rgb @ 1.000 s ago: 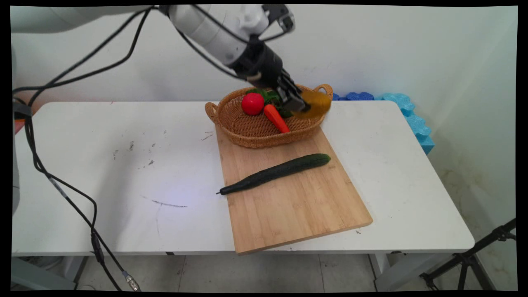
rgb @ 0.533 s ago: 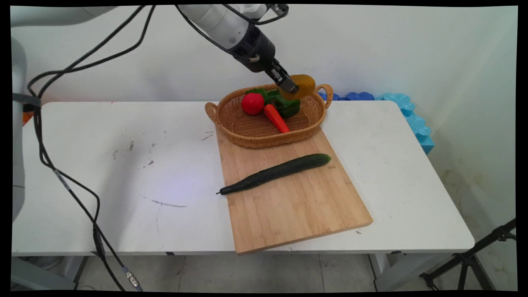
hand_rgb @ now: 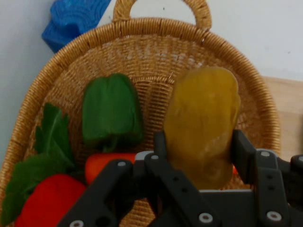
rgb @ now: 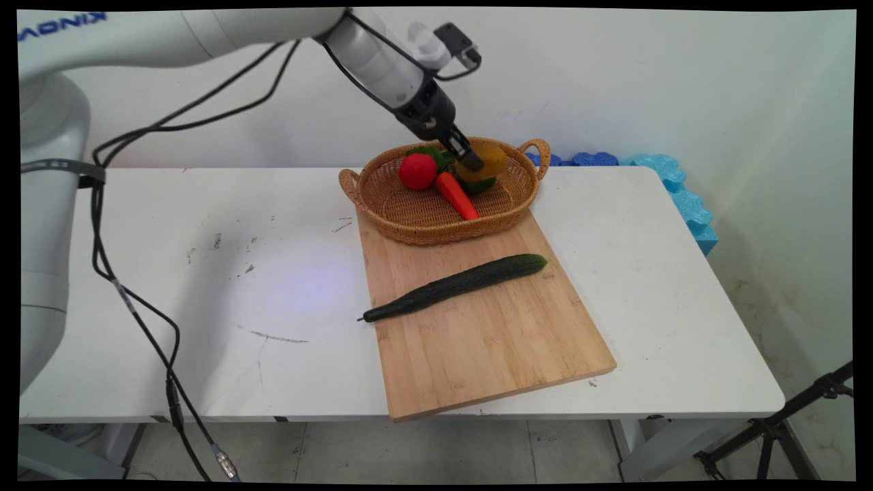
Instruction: Place the picked object in the vegetable basket
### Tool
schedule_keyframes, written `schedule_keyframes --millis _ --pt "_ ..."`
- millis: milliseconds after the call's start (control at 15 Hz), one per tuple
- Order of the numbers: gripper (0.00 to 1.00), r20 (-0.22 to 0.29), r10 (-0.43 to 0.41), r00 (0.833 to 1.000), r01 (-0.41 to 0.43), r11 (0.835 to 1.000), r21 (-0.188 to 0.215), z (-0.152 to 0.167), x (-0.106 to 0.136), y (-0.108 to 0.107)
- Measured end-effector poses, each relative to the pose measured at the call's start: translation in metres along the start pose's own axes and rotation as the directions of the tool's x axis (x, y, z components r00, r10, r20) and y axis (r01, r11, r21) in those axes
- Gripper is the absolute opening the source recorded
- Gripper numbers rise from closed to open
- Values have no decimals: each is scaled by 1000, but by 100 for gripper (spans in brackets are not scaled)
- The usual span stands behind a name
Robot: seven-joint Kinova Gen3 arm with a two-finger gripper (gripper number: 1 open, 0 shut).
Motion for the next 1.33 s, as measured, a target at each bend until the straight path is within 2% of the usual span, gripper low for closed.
schedule_keyframes --millis 400,1133,1200,1333 --pt "0 20 12 1000 -12 1000 -7 49 -3 -7" --pt "0 30 27 999 -27 999 -23 93 -5 -8" --pt "100 29 28 999 -27 999 -24 95 -5 -8" --pt "100 25 27 999 -26 999 -26 97 -5 -8"
